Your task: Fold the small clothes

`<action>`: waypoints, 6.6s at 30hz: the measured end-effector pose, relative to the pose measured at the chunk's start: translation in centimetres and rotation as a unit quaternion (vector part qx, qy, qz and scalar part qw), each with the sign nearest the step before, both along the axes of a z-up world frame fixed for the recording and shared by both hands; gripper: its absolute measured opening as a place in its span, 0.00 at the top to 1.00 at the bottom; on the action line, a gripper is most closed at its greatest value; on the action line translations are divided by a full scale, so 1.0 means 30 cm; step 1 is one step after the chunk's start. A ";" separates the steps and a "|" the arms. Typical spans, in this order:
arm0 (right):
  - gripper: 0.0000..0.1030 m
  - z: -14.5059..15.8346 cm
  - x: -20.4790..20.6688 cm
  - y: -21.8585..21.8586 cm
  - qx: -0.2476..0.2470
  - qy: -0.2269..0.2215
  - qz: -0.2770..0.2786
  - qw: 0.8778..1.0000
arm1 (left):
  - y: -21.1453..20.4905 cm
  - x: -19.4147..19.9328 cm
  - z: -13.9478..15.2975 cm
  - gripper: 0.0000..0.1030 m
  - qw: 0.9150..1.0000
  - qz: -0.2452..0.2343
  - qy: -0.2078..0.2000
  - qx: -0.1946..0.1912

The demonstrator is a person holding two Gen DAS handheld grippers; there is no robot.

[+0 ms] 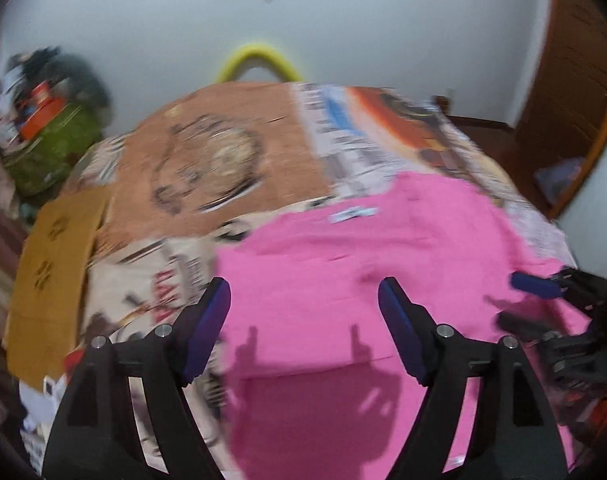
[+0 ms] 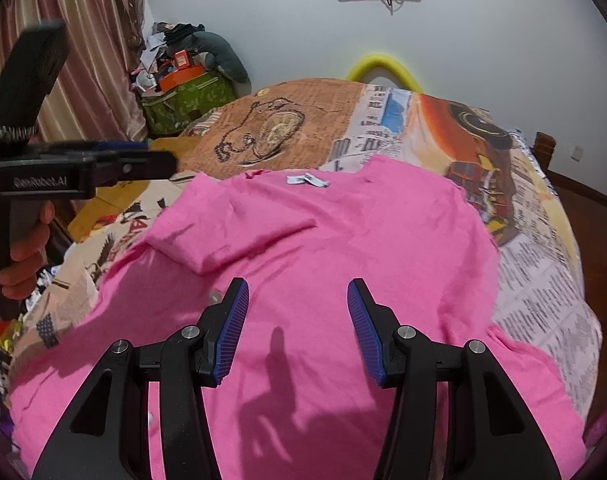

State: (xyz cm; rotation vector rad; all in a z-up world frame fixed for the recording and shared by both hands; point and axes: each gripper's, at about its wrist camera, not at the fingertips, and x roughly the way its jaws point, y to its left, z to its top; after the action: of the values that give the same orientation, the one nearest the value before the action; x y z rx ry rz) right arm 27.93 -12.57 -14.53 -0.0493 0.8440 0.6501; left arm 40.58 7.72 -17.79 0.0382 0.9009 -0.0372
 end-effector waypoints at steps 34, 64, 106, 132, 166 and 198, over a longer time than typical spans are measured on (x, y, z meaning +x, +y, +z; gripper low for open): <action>0.87 -0.058 0.105 0.111 -0.081 -0.018 -0.032 0.996 | 0.191 -0.022 -0.368 0.24 0.995 0.067 0.075 0.012; 0.61 -0.125 0.199 0.173 -0.023 0.070 0.036 0.997 | -0.116 -0.029 -0.306 0.25 0.995 -0.041 0.092 0.025; 0.54 0.010 -0.293 -0.570 -0.050 0.028 -0.193 0.980 | -0.231 -0.117 -0.165 0.24 0.997 -0.013 0.056 0.043; 0.81 -0.099 -0.211 -0.796 -0.015 0.053 -0.288 0.956 | -0.145 -0.259 -0.327 0.13 0.994 0.010 0.106 0.024; 0.94 0.324 0.014 0.098 -0.045 -0.071 -0.024 0.996 | 0.112 -0.406 -0.085 0.13 0.999 0.049 -0.005 -0.021; 0.59 0.038 0.041 -0.100 -0.092 -0.001 -0.040 0.995 | 0.063 -0.027 -0.238 0.37 0.986 0.048 0.098 -0.122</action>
State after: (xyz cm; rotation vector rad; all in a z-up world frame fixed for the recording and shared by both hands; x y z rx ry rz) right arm 29.15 -15.58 -13.39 -0.1816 0.8973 0.4959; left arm 39.75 9.62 -24.93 -0.2404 1.0892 -0.0609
